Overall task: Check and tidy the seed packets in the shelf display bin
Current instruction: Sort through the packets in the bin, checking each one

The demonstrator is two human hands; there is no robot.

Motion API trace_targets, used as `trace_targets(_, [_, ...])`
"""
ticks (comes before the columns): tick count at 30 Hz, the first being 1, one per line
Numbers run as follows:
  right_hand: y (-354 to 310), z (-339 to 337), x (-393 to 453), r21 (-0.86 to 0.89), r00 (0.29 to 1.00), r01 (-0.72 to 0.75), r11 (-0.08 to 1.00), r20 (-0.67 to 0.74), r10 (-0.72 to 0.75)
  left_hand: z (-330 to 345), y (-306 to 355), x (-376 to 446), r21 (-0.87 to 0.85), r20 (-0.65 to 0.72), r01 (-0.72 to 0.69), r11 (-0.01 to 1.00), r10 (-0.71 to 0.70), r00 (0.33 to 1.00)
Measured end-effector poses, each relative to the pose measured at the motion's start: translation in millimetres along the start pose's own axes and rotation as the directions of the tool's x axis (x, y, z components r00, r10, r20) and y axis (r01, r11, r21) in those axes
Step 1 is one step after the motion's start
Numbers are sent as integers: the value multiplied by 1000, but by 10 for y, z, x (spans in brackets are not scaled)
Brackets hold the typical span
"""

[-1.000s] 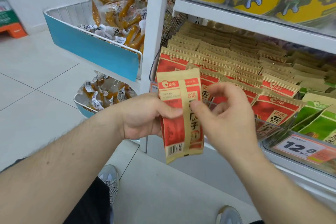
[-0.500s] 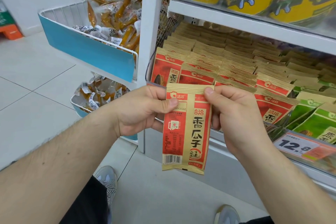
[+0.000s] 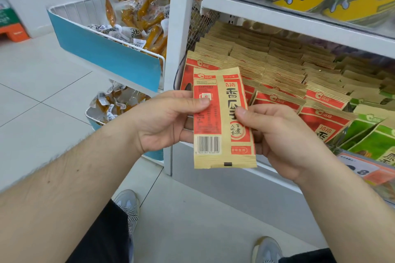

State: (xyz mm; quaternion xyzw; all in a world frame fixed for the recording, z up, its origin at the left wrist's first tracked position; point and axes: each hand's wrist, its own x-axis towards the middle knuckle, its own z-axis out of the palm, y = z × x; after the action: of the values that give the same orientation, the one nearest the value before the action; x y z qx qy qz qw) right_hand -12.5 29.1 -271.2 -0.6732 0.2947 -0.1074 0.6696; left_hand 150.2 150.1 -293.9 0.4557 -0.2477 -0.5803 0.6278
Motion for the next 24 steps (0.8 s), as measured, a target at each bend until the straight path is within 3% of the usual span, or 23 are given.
trace_targets(8, [-11, 17, -28, 12, 999, 50, 999, -7, -50, -67, 2, 11, -5, 58, -4, 1000, 4, 998])
trace_targets(11, [44, 49, 38, 176, 1000, 19, 984, -8, -18, -100, 17, 7, 43, 129, -115, 992, 108, 986])
trace_targets(14, [111, 112, 72, 537, 971, -210, 817, 211, 111, -122, 10, 24, 152, 120, -172, 973, 154, 981])
trace_targets(16, [227, 158, 126, 620, 883, -388, 682, 462, 82, -91, -52, 41, 215, 118, -167, 962, 144, 983])
trace_targets(18, [332, 187, 156, 615, 833, -452, 646, 549, 60, -2, -124, 42, 194, 125, -177, 965, 154, 980])
trace_targets(20, [375, 183, 207, 540, 846, -436, 720, 518, 124, 63, -130, 41, 155, 61, -193, 969, 186, 981])
trace_targets(22, [325, 187, 203, 449, 935, -282, 848, 328, 138, 74, -98, 40, 155, -24, -204, 967, 210, 977])
trace_targets(24, [292, 137, 240, 399, 980, -170, 901, 163, 113, 38, -47, 37, 164, -123, -188, 968, 209, 970])
